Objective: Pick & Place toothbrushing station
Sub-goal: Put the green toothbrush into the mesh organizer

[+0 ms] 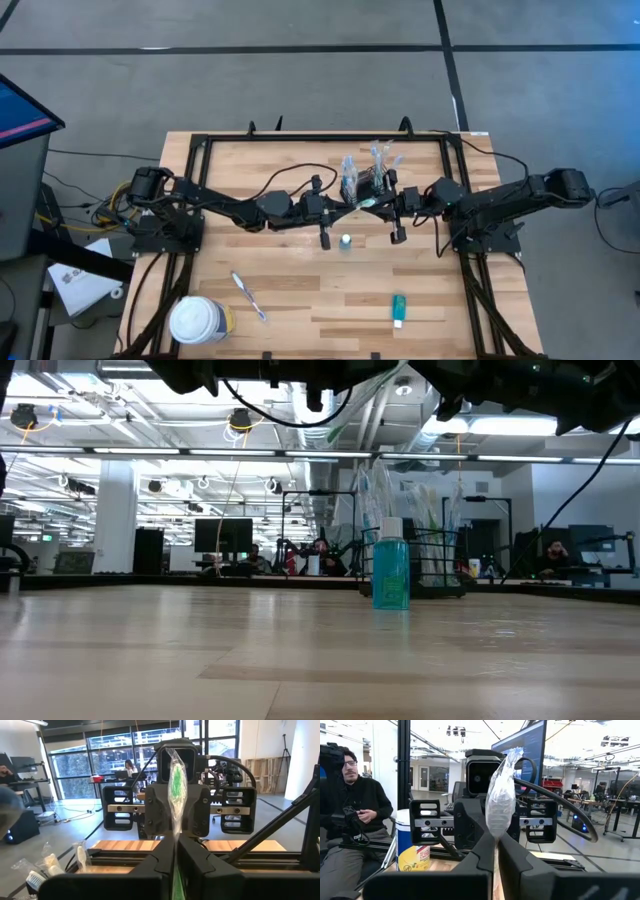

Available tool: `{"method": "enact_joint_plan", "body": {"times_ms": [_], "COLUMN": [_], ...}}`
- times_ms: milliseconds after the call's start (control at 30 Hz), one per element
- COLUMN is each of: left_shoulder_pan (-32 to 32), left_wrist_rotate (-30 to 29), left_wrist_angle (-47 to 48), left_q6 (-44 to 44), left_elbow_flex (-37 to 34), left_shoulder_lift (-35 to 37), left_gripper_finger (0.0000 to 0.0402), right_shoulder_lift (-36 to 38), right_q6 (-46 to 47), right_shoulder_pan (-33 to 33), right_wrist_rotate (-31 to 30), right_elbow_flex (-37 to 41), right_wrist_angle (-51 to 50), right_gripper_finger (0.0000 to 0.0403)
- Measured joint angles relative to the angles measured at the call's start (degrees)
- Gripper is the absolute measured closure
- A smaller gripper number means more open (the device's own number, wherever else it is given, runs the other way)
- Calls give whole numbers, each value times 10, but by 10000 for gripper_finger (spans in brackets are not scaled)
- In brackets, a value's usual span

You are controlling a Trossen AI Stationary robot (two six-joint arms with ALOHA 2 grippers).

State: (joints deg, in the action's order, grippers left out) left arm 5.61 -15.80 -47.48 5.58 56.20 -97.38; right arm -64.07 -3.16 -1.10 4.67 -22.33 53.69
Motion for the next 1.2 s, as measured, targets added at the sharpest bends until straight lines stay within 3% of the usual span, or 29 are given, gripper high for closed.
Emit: {"method": "enact_joint_plan", "body": {"times_ms": [667, 1200], "left_shoulder_pan": [12, 59], "left_wrist_rotate": [-28, -26], "left_wrist_angle": [11, 40], "left_q6": [3, 1], "left_elbow_flex": [-1, -1], "left_shoulder_lift": [18, 17], "left_gripper_finger": [330, 325], "right_shoulder_lift": [14, 194], "right_q6": [1, 17], "right_shoulder_pan": [4, 46], "right_wrist_rotate": [-2, -63], "right_elbow_flex": [0, 0], "right_wrist_angle": [-15, -273], "right_gripper_finger": [403, 403]}}
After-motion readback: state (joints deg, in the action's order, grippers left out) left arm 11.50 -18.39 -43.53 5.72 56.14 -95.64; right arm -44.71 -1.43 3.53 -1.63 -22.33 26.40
